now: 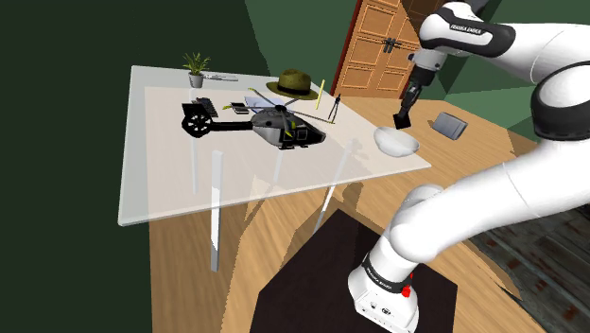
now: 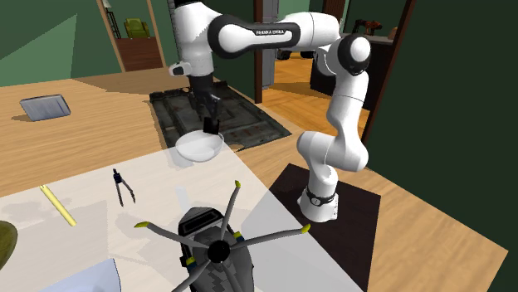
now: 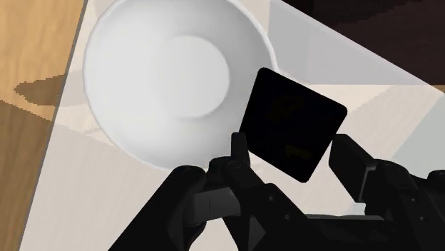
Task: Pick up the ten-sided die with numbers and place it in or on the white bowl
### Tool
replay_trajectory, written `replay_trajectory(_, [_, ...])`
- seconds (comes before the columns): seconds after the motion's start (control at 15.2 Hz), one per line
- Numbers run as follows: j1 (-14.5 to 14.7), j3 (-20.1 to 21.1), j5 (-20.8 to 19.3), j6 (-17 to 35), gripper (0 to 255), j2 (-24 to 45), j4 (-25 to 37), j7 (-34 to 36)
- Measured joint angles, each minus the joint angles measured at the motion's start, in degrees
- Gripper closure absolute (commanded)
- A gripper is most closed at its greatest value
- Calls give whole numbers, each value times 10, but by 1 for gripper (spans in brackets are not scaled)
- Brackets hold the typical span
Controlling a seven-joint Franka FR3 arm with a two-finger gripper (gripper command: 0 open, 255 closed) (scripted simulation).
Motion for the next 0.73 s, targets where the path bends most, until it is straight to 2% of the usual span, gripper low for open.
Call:
replay_trajectory(0.2, [28,-73,17,14,255,56,52,-55])
replay_trajectory(0.33, [59,-141,45,17,255,111,104,-104])
replay_trajectory(0.53, [66,-165,51,35,255,123,100,-120])
replay_trajectory(0.73, [64,-166,46,55,255,119,76,-116])
